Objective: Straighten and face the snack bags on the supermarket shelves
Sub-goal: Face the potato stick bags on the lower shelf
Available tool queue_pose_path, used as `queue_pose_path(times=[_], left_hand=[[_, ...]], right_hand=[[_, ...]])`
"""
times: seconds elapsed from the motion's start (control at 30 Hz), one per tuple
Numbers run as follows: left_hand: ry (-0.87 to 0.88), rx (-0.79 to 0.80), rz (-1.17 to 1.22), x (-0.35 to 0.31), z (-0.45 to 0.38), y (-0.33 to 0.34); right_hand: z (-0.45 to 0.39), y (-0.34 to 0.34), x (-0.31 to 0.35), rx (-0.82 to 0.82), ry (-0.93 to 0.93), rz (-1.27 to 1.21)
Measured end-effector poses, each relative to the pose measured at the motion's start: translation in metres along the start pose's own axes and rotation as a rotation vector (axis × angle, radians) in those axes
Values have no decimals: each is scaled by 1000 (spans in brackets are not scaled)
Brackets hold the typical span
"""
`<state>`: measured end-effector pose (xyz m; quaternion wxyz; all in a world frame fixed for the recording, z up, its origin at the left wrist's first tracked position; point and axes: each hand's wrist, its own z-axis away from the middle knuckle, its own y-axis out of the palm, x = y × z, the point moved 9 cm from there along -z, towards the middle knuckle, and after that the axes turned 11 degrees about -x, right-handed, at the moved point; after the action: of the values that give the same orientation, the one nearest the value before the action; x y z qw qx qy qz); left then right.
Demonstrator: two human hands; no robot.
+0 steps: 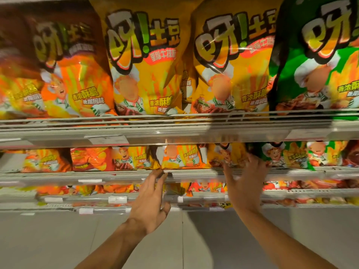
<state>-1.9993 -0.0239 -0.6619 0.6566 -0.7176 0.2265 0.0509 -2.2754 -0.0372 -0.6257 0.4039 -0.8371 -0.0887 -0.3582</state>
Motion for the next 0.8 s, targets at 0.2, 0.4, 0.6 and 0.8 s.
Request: queue_pose_path(times=[0.2, 0.4, 0.6, 0.8], left_hand=[[-233, -299, 83, 73, 14, -62], [-386, -426, 309, 130, -13, -90], [-445, -409, 557, 152, -51, -80], [-494, -314, 584, 166, -76, -60]], right_hand=[[49, 22, 62, 122, -100, -158], [57, 88, 91, 298, 55, -121], [37, 127, 84, 303, 152, -82], [17, 154, 65, 497, 215, -55]])
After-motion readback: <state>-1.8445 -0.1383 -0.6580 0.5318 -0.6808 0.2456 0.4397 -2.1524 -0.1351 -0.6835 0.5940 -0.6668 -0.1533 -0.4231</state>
